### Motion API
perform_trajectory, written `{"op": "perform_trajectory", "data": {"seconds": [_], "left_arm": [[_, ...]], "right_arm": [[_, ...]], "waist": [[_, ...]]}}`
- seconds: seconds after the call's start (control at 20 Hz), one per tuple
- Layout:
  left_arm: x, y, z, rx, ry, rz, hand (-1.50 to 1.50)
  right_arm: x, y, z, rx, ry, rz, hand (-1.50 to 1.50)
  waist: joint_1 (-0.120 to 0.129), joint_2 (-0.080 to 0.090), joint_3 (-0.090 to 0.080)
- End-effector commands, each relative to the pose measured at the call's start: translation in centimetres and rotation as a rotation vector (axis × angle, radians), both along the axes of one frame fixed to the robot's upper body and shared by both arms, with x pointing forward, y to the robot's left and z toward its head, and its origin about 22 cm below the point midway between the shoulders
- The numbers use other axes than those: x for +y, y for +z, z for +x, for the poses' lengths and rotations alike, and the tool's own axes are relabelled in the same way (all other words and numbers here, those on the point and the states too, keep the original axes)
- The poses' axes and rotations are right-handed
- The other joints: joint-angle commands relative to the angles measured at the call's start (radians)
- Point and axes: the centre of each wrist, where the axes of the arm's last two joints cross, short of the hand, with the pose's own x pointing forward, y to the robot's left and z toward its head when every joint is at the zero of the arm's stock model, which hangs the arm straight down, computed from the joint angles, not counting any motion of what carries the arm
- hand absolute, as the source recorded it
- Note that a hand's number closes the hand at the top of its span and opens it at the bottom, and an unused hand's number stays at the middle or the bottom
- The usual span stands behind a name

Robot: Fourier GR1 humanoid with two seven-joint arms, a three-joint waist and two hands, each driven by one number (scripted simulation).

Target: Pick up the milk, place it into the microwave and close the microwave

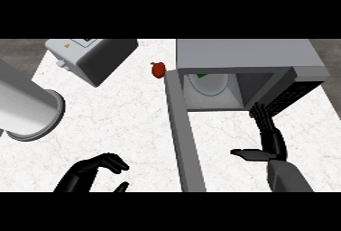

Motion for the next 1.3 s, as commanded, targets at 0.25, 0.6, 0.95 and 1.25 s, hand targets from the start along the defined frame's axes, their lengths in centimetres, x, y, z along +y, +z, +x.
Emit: {"op": "perform_trajectory", "data": {"seconds": [0.25,0.6,0.95,1.25], "left_arm": [[-2.8,-1.1,0.5,-0.003,-0.184,0.267,1.5],[-6.7,-3.0,2.3,0.044,-0.335,0.287,1.5],[-13.6,-4.5,3.2,0.019,-0.395,0.287,1.5],[-17.3,-7.0,4.1,0.027,-0.417,0.31,1.5]], "right_arm": [[-3.9,0.3,-4.8,-0.086,0.036,0.067,-1.5],[-4.4,3.8,-8.2,-0.138,0.035,0.041,-1.5],[-6.5,9.4,-11.2,-0.16,0.046,0.051,-1.5],[-6.5,12.0,-12.2,-0.205,0.118,0.082,-1.5]], "waist": [[-0.019,-0.004,-0.002],[-0.013,0.001,-0.003],[-0.007,0.005,-0.002],[-0.023,0.01,-0.003]]}}
